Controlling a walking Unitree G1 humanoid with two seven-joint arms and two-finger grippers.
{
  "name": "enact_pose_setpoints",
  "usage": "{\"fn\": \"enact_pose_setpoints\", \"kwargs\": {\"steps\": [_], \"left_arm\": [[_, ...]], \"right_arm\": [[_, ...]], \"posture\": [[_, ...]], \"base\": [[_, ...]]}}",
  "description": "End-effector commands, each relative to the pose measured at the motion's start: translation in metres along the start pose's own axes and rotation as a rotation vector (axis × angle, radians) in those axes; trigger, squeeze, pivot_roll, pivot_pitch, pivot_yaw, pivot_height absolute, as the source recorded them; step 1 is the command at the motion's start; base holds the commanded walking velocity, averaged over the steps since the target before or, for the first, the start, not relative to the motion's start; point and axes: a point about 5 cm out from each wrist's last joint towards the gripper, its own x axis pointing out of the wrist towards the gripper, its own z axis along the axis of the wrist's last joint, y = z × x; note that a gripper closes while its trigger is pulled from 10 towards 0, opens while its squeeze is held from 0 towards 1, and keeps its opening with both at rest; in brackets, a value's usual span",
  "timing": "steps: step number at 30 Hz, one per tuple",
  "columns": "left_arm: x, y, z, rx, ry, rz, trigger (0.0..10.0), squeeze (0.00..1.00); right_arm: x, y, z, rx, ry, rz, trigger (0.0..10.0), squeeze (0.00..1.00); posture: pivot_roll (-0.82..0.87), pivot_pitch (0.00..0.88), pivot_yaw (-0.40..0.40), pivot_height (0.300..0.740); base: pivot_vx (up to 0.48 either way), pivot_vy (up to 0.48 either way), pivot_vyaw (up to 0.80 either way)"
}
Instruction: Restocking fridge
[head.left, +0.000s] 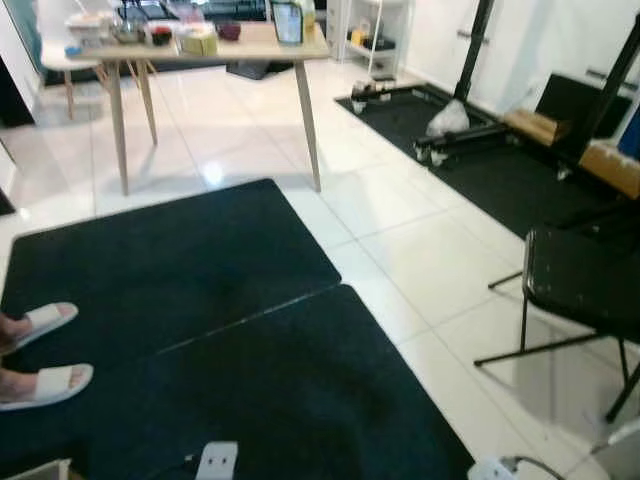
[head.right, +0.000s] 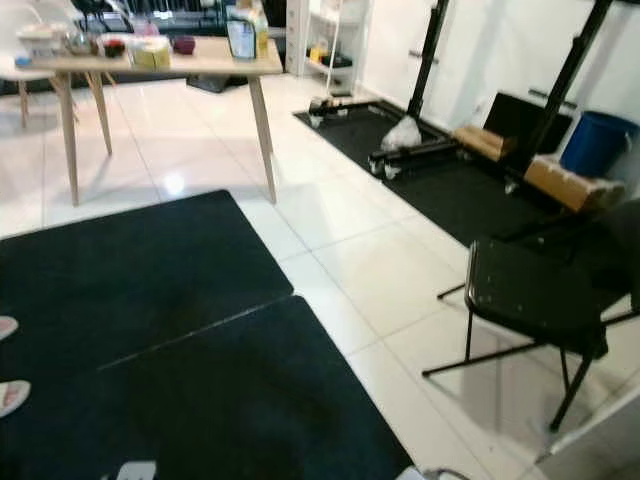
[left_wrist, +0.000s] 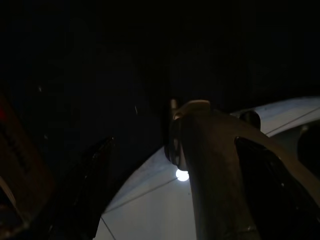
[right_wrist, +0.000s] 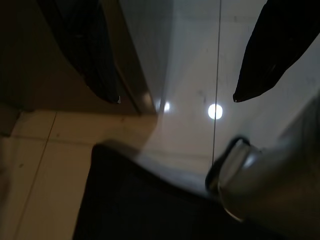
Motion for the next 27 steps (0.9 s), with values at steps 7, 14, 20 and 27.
{"fn": "enact_pose_setpoints", "kwargs": {"steps": [7,14,20,27], "left_arm": [[-0.0008,-0.0039,-0.0088,-0.001,0.034,-0.008,10.0,0.00],[-0.0008,-0.0040,-0.0086,0.001,0.032,-0.012,10.0,0.00],[-0.0007,-0.0041,-0.0080,0.000,0.030,-0.013,10.0,0.00],[-0.0007,-0.0042,-0.0080,-0.001,0.030,-0.014,10.0,0.00]], "right_arm": [[-0.0026,-0.0044,-0.0065,-0.003,0.018,-0.009,10.0,0.00],[-0.0026,-0.0046,-0.0060,-0.012,0.017,-0.009,10.0,0.00],[-0.0025,-0.0045,-0.0054,-0.016,0.017,-0.008,10.0,0.00],[-0.0023,-0.0037,-0.0055,-0.015,0.017,-0.005,10.0,0.00]], "posture": [[-0.08,0.000,-0.057,0.740],[-0.08,0.000,-0.056,0.740],[-0.08,0.000,-0.055,0.740],[-0.08,0.000,-0.055,0.740]], "base": [[0.255,0.000,0.00],[0.313,0.000,0.00],[0.326,0.000,0.00],[0.328,0.000,0.00]]}}
